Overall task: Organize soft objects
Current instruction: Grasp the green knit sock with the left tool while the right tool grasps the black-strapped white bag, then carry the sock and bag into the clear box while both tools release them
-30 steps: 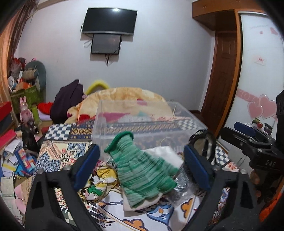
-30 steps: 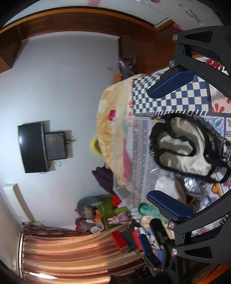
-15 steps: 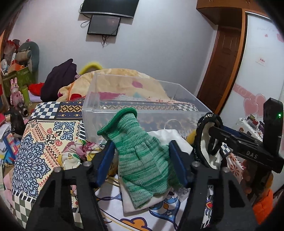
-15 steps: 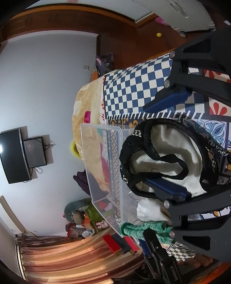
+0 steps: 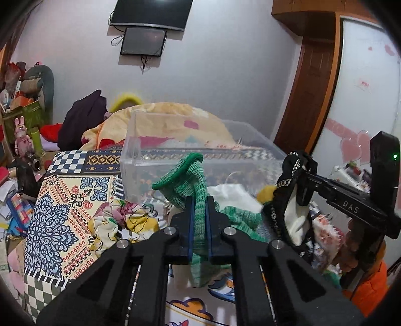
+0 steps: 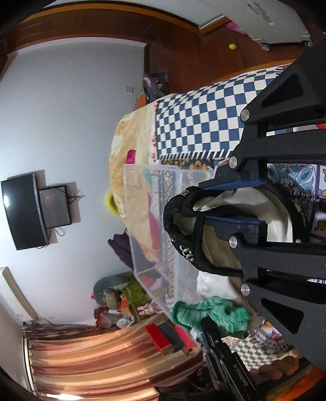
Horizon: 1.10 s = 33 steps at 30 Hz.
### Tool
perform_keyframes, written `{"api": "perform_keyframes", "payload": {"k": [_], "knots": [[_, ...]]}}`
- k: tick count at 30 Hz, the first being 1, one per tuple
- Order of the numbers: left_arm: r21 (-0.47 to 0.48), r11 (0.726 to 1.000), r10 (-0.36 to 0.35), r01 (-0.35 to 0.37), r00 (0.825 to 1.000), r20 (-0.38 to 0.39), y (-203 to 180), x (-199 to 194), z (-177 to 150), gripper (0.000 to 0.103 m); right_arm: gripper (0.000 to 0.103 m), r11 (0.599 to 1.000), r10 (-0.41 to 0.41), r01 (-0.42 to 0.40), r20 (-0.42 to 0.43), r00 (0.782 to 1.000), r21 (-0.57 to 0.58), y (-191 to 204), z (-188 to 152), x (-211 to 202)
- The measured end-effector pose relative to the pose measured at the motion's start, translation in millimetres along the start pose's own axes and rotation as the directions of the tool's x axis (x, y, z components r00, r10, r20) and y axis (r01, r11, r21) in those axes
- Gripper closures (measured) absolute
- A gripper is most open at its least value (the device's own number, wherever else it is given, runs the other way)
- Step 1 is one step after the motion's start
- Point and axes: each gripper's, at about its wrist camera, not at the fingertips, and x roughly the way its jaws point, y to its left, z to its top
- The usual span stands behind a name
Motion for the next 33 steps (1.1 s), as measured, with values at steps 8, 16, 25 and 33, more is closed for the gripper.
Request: {"api": "perform_keyframes", "payload": {"k": [8, 16, 25, 33], "knots": [[0.014, 1.0, 0.014, -0.016, 0.995, 0.097, -5, -30, 22, 0.096, 0.087, 0.999, 0.01, -0.007, 0.091, 0.996, -0.031, 7, 22, -27], [0.059, 0.995, 0.067, -0.079, 0.981, 0.183, -8, -42, 53, 0.096, 0.087, 0.998, -0.037, 0.045, 0.179, 0.983, -0.041, 12, 55, -30], [0.034, 0.997, 0.068, -0.076, 0.977, 0.2, 1, -20, 82, 0.096, 0.087, 0.997, -0.069, 0.074, 0.229, 0.971, -0.014, 21, 74, -11], [0.015, 0.993, 0.118, -0.121, 0.984, 0.134, 16, 21, 88, 0.096, 0.087, 0.993, -0.117, 0.119, 0.219, 0.969, 0.006, 22, 77, 13]]}}
